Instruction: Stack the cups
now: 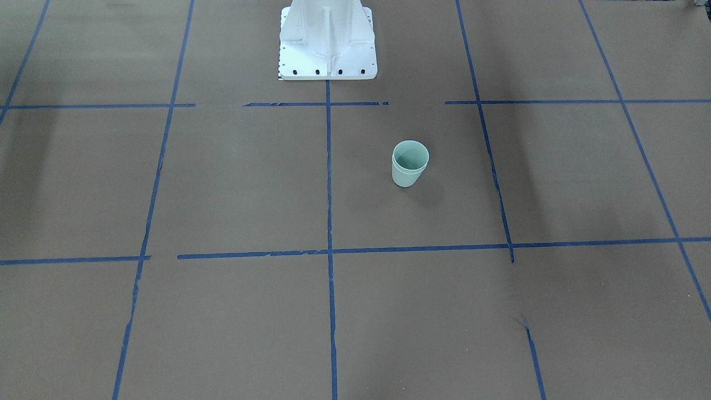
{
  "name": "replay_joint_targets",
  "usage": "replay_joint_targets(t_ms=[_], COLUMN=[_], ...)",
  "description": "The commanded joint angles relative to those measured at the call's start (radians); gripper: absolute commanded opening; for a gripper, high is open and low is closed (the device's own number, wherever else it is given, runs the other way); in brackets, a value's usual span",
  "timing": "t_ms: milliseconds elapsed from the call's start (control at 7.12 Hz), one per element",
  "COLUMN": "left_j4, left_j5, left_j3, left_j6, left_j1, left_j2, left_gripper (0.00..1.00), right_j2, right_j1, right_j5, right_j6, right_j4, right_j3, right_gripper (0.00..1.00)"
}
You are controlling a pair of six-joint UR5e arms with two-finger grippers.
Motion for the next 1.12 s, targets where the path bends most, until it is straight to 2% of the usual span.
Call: replay_joint_targets(t_ms=[0, 982], left_j4=[-0.001, -0.003], left_j5=[0.002, 0.003], left_j3=[-0.002, -0.013], left_j6=[0.000, 0.002], left_j1=[0.001, 0.001], left_j2=[0.000, -0.001], left_gripper=[1.00, 1.00], right_j2=[0.001, 0.001], right_j1=[0.001, 0.001], right_j5=[0.000, 0.000], right_j6=[0.000, 0.000], right_j4=[0.000, 0.000], right_j3=[0.000, 0.000], right_gripper=[1.00, 1.00])
